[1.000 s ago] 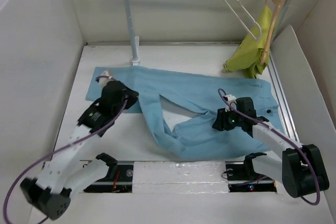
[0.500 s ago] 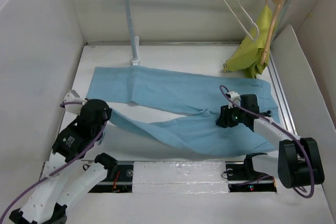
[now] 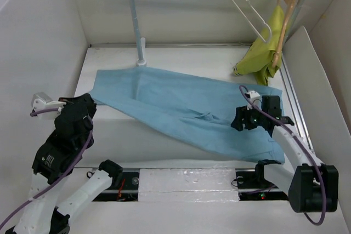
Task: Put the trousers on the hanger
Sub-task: Fold the trousers at the center of the board.
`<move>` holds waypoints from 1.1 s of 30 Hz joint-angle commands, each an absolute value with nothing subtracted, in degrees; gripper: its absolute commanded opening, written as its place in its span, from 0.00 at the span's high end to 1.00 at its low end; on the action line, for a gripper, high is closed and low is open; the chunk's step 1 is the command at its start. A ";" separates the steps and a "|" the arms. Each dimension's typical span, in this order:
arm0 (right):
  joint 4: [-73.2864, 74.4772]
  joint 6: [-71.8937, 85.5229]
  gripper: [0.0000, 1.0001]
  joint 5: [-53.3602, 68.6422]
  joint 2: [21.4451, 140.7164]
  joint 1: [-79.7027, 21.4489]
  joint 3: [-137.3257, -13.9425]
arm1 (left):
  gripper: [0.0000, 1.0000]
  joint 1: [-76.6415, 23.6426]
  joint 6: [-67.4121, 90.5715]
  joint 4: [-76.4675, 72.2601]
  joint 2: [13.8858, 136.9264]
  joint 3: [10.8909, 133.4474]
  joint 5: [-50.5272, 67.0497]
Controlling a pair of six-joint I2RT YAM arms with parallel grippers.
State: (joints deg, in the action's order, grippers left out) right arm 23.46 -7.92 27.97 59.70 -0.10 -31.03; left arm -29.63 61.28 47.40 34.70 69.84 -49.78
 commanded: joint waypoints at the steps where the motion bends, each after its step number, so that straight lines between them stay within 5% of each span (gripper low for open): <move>1: 29.96 -8.70 0.27 25.15 54.07 2.72 -36.11 | 1.00 -29.62 58.28 39.84 34.20 66.29 -51.60; 9: 45.60 -6.06 0.30 10.49 48.69 14.93 -40.95 | 1.00 -29.62 57.93 39.29 31.56 59.86 -40.54; 14: 42.57 -4.23 0.30 4.40 52.55 24.74 -43.68 | 1.00 -29.62 54.68 39.55 28.66 58.54 -38.06; 20: 24.82 -8.78 0.22 20.20 75.09 33.40 -49.81 | 1.00 -29.62 49.40 37.26 25.23 56.43 -33.93; 33: 19.87 -12.13 0.09 24.25 98.08 36.04 -57.48 | 1.00 -29.62 49.83 35.95 24.08 51.24 -29.62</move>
